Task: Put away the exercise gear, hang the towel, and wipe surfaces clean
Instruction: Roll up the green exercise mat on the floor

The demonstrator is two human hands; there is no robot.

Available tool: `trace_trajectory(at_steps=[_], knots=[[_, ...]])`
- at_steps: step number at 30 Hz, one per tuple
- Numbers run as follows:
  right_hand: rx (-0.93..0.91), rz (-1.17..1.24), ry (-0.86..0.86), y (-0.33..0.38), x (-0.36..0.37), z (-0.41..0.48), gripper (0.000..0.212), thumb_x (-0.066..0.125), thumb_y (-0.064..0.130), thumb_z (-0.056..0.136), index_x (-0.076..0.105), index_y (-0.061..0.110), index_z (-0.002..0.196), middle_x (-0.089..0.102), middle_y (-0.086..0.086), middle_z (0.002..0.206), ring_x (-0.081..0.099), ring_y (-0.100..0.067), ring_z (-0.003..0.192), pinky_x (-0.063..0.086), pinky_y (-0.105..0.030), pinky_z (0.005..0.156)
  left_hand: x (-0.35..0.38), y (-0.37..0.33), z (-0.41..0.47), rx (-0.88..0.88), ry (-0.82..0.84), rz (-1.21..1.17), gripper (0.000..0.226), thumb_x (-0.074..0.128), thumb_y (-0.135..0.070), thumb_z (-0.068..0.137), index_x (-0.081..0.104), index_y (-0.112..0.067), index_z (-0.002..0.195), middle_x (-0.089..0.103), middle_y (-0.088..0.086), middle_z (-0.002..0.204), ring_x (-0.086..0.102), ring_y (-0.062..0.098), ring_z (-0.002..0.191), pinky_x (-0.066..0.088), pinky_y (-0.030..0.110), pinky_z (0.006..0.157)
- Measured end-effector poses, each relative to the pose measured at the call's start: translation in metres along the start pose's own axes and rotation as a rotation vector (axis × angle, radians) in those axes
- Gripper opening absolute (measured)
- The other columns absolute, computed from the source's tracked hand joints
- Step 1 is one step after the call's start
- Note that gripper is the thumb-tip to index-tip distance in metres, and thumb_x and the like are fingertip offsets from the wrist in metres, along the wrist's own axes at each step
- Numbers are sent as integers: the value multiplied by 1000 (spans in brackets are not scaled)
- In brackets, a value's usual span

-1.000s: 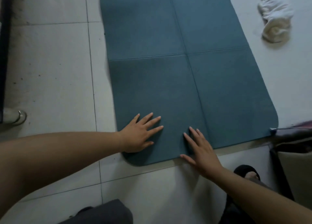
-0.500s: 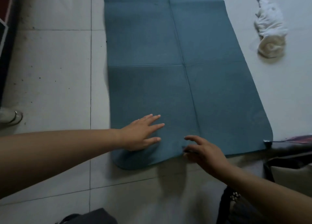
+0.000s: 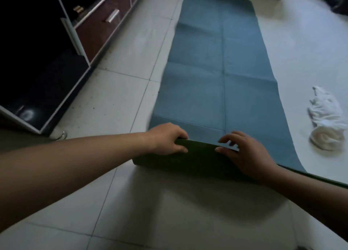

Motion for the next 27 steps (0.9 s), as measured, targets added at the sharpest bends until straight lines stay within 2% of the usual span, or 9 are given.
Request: trace_trajectory(at_steps=[4, 6, 9, 11, 14, 17, 21, 24, 27], knots=[[-308, -395, -227, 20, -13, -6, 53, 50, 55, 82, 61, 17, 118, 63, -4, 118, 60, -27, 107, 49, -43, 87, -22, 21, 27, -120, -76, 55, 32, 59, -43, 87, 60, -24, 114, 61, -3, 111, 52, 13, 93, 46, 31, 82], [-332, -480, -193, 3, 2, -5, 62, 35, 58, 84, 60, 17, 122, 62, -5, 123, 59, -27, 113, 45, -44, 96, -33, 25, 41, -171, -107, 92, 36, 60, -45, 86, 59, -25, 116, 60, -3, 115, 53, 16, 99, 47, 34, 87], [-245, -452, -50, -35, 29, 6, 76, 13, 64, 89, 58, 15, 125, 57, -5, 131, 54, -26, 120, 30, -42, 107, -35, 26, 58, -226, -111, 123, 42, 62, -48, 83, 56, -27, 120, 60, -2, 120, 54, 18, 107, 46, 37, 92], [-225, -404, 29, -53, 46, 14, 75, 17, 66, 87, 54, 18, 130, 54, -4, 135, 51, -26, 123, 30, -43, 109, -28, 22, 64, -210, -131, 166, 47, 60, -50, 84, 50, -30, 126, 56, -2, 126, 52, 20, 113, 44, 38, 95], [-245, -257, 102, -60, 59, 26, 76, 25, 68, 81, 43, 22, 139, 42, -1, 145, 38, -24, 134, 19, -40, 111, -11, 2, 62, -77, -204, 174, 56, 56, -52, 85, 43, -28, 135, 47, -3, 136, 43, 16, 124, 36, 38, 105], [-296, -194, 96, -54, 66, 32, 75, 31, 68, 81, 36, 25, 142, 34, 2, 150, 27, -20, 139, 12, -37, 115, 28, -7, 54, -7, -139, 248, 68, 55, -57, 83, 35, -27, 141, 36, -3, 146, 32, 16, 133, 26, 38, 112], [-309, -146, 137, -57, 74, 42, 67, 48, 61, 85, 41, 23, 140, 39, 2, 147, 33, -19, 135, 20, -34, 113, 77, 13, 60, -57, 30, 389, 88, 54, -64, 79, 11, -30, 149, 6, -6, 157, 5, 15, 145, 8, 46, 116], [-261, -164, 129, -68, 74, 41, 65, 53, 57, 84, 46, 19, 137, 42, -2, 144, 35, -20, 134, 21, -33, 112, 86, 15, 70, -8, 53, 362, 90, 54, -62, 81, 6, -31, 149, 2, -8, 158, 4, 14, 145, 10, 46, 116], [-205, -258, 73, -77, 73, 28, 67, 41, 63, 83, 55, 17, 128, 52, -6, 135, 45, -25, 128, 29, -40, 109, 85, 10, 83, 76, 72, 365, 88, 55, -60, 82, 7, -30, 149, 5, -7, 158, 9, 15, 144, 14, 41, 117]])
Point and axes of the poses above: each hand's wrist, its own z-axis towards the middle knuckle, its own x-axis out of the palm, y = z × x, the point moved 10 cm from there along z, towards the middle knuckle
